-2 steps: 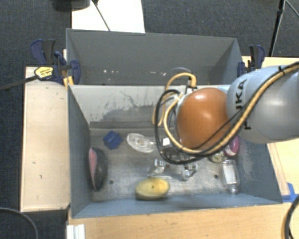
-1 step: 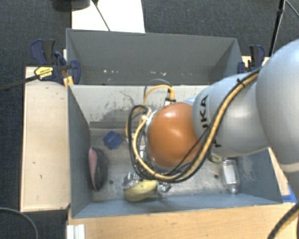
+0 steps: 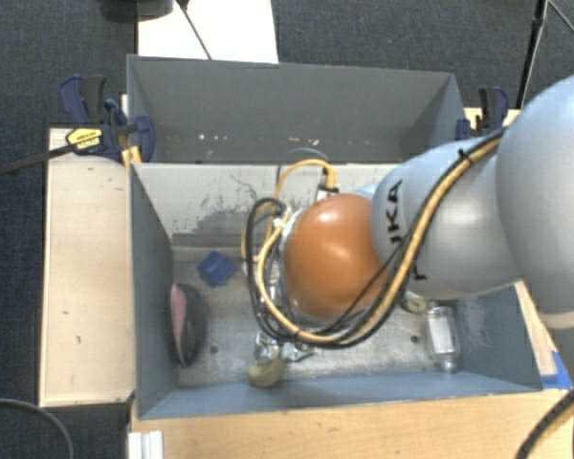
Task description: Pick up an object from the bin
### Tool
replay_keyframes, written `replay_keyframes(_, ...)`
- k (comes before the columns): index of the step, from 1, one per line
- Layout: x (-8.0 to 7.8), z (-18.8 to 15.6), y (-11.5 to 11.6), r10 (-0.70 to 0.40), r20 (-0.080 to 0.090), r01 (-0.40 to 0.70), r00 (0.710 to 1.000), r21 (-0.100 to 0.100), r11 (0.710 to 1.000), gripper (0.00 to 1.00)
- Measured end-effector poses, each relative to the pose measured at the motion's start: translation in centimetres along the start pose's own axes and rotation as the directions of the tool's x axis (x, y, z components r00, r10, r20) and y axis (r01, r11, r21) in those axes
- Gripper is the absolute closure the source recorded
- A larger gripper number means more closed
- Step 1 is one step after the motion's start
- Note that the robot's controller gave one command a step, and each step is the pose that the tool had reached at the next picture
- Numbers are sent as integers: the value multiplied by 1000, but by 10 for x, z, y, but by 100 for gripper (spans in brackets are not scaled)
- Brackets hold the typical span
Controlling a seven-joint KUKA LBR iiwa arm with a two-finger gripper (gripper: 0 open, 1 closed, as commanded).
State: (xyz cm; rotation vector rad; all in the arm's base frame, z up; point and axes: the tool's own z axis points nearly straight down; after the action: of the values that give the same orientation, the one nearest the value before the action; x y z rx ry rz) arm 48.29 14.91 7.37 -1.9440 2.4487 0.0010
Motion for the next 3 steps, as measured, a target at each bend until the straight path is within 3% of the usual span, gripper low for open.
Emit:
replay_keyframes(1,9,-181,-16,-19,-6,19,1000,1,1000,100)
replay_keyframes(2,-10,-90,3,147,-14,-147,989,-12,989,100)
replay_keyframes(3,-2,-101,-1,152,-9,-152,988,-4,988,100)
